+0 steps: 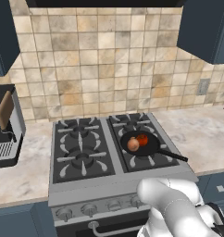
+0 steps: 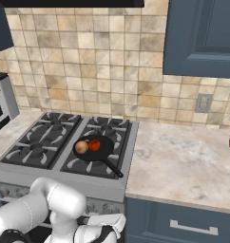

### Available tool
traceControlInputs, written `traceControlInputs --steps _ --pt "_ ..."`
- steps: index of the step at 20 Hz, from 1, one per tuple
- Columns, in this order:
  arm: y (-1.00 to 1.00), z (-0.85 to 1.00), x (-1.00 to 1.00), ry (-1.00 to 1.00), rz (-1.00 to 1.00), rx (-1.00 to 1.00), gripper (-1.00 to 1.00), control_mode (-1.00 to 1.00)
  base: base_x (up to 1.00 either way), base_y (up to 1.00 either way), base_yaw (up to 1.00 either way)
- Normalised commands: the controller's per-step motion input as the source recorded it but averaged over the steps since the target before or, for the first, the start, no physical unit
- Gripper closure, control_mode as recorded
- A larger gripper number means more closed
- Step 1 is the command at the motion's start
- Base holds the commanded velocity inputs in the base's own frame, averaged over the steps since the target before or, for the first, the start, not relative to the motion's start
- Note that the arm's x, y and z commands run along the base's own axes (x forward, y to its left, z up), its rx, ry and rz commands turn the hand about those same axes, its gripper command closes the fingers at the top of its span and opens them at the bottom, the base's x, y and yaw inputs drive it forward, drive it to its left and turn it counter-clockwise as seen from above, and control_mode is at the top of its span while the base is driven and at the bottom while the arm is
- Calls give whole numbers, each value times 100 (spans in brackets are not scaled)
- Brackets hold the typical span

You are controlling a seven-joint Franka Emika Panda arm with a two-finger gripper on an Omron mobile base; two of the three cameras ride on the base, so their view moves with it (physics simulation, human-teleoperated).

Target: Place the pan on the front right burner on the stove. Then place the tomato and the onion in the pan and turn on the front right burner.

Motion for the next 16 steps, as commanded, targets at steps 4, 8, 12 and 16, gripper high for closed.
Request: traceControlInputs --steps 4,8,12,16 --pt "0 -3 2 -3 0 0 100 -100 0 0 0" --pt "0 -16 2 -8 -1 -6 100 -100 0 0 0" --pt "0 -22 4 -8 -6 -14 100 -100 0 0 0" --pt "0 -25 0 -7 -9 -20 100 -100 0 0 0"
